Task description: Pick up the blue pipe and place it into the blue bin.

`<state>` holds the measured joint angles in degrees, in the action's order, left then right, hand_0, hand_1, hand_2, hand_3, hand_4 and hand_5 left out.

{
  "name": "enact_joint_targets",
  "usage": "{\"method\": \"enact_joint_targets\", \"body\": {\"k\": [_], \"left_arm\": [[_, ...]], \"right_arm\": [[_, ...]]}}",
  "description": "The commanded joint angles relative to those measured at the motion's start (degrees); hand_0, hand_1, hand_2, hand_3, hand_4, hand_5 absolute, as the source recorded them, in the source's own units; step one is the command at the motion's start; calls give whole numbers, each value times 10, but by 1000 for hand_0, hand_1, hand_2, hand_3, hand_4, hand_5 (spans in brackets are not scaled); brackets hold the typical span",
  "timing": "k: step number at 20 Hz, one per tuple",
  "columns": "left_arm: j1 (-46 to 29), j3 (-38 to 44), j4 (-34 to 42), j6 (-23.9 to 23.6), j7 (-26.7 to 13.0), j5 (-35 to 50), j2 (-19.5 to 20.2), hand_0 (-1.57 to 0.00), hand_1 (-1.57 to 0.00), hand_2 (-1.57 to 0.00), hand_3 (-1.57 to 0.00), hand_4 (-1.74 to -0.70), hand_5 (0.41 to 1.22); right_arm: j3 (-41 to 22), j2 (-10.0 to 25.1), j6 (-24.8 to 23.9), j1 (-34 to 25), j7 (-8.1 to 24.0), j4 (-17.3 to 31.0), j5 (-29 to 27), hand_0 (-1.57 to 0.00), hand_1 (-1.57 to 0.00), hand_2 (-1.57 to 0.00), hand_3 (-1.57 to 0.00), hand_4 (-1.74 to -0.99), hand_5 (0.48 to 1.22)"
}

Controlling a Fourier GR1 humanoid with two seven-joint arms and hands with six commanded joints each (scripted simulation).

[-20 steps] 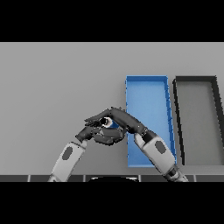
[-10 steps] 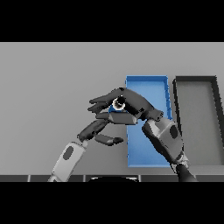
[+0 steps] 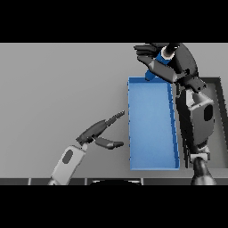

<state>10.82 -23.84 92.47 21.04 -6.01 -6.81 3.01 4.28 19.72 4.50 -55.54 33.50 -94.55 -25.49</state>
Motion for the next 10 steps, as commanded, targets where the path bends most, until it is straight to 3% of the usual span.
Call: {"method": "enact_joint_targets", "body": {"k": [1, 3, 10], "left_arm": [[4, -2, -9, -2, 1, -7, 0, 1, 1, 1, 1, -882, 411], [3, 0, 1, -4, 9, -9, 5, 1, 1, 1, 1, -874, 413], [-2, 0, 4, -2, 1, -1, 3, 1, 1, 1, 1, -875, 422]], "right_arm": [[6, 10, 4, 16, 4, 0, 8, -1571, -1571, -1571, -1571, -1741, 1221], [30, 23, 14, 50, 7, 14, 11, -1571, -1571, -1571, -1571, -1741, 1221], [29, 18, 1, 239, 14, -48, 30, -1571, -1571, -1571, -1571, -1741, 1221]]}}
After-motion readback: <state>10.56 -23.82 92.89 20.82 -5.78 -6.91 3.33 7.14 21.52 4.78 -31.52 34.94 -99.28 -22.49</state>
